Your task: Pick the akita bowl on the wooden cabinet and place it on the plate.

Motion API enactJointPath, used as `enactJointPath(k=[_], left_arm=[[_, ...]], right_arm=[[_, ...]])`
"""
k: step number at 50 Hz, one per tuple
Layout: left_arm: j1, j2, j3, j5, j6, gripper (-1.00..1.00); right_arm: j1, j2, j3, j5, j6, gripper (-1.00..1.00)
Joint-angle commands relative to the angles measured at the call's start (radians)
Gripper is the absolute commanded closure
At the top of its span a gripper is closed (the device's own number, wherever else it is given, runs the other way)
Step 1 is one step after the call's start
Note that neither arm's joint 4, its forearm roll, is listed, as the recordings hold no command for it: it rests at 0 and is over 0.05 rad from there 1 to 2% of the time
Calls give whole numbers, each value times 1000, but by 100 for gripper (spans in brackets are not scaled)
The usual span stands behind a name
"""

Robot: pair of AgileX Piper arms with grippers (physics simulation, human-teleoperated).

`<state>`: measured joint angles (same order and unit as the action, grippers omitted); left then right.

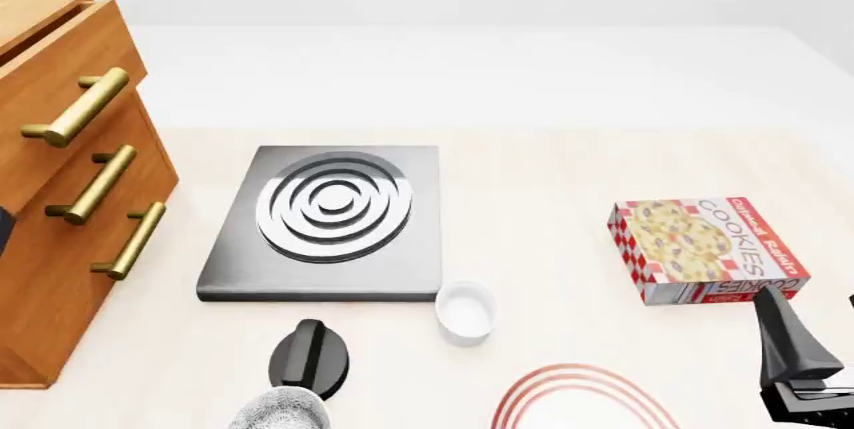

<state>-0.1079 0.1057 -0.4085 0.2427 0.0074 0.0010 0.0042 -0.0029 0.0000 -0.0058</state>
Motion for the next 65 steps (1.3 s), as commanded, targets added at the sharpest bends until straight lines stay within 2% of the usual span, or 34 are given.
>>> enactJointPath(k=[1,14,31,32,35,36,55,56,59,65], left_arm=[[6,38,-88,21,-24,-100],[49,75,-170,40,-46,-100],[108,114,-345,126,-72,-100],[125,126,-387,136,-76,-100],[132,132,-401,136,-76,-100],[183,246,-482,141,-131,-100],[256,335,-545,158,-198,-100],[275,354,-548,157,-225,-100],[295,370,-551,153,-246,-100],[361,424,-575,147,-237,-100]], right_arm=[[0,1,0,0,0,-100],[0,0,0,0,0,-100],[0,0,0,0,0,-100],[0,0,0,0,0,-100],[0,1,0,0,0,-100],[0,1,0,0,0,-100],[0,1,0,0,0,-100],[0,1,0,0,0,-100],[0,1,0,0,0,-100],[0,0,0,0,0,-100]])
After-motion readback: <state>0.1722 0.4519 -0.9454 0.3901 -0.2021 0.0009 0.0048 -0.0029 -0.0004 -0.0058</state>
